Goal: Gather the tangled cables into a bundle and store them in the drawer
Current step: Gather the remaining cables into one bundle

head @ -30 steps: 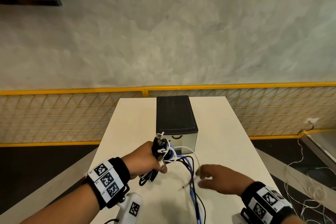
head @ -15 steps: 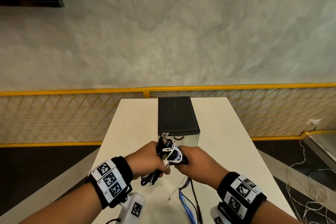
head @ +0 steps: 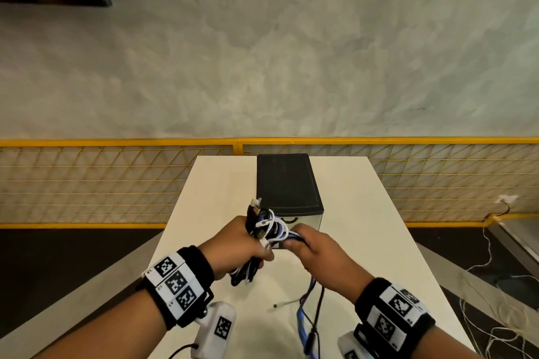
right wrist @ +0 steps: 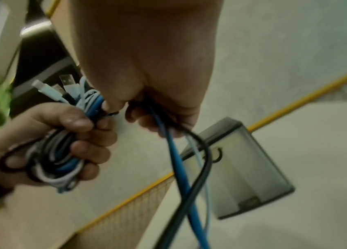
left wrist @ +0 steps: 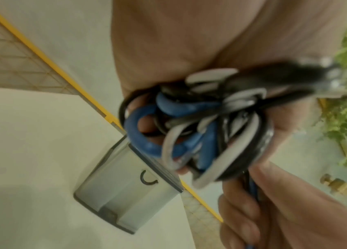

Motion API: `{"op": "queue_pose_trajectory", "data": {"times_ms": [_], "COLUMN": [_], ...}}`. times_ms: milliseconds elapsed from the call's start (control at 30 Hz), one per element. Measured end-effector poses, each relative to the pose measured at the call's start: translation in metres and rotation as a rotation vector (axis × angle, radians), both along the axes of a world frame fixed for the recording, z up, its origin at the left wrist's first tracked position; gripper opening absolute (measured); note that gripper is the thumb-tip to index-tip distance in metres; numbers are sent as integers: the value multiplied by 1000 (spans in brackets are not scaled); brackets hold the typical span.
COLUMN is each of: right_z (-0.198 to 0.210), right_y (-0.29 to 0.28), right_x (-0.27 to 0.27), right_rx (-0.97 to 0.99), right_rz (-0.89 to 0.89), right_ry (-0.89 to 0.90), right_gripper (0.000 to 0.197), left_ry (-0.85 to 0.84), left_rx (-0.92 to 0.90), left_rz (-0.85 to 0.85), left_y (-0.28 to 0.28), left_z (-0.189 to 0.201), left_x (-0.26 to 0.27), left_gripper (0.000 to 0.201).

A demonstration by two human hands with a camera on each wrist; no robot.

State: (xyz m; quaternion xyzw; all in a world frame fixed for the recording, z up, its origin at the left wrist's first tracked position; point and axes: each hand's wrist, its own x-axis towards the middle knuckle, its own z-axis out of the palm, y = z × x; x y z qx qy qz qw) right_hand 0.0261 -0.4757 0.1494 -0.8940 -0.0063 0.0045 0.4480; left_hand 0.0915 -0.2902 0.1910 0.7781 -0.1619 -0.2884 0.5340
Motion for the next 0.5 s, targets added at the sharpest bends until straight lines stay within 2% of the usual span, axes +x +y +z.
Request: {"op": "queue_pose_trajectory", "data": {"times_ms": [100, 200, 267, 367, 500], "right_z": [2, 2, 3, 5, 11], "right_y": [14, 25, 33, 39, 34], "right_x": [1, 1, 0, -3, 1], "right_rx": [230, 492, 650, 850, 987], "right_rz": [-155, -228, -262, -300, -303], "right_ry": [-80, -49, -8, 45, 145], "right_gripper": [13, 15, 17, 21, 21], "left_ry": [65, 136, 154, 164, 177], "left_rx": [-169, -293, -351, -348, -295], "left_rz": [127, 182, 185, 169, 110], "left_y": [-13, -26, -33, -38, -33], "left_z": [-6, -13, -18, -24, -24], "left_x": [-7, -19, -27, -32, -27], "left_gripper": [23, 32, 28, 23, 18]}}
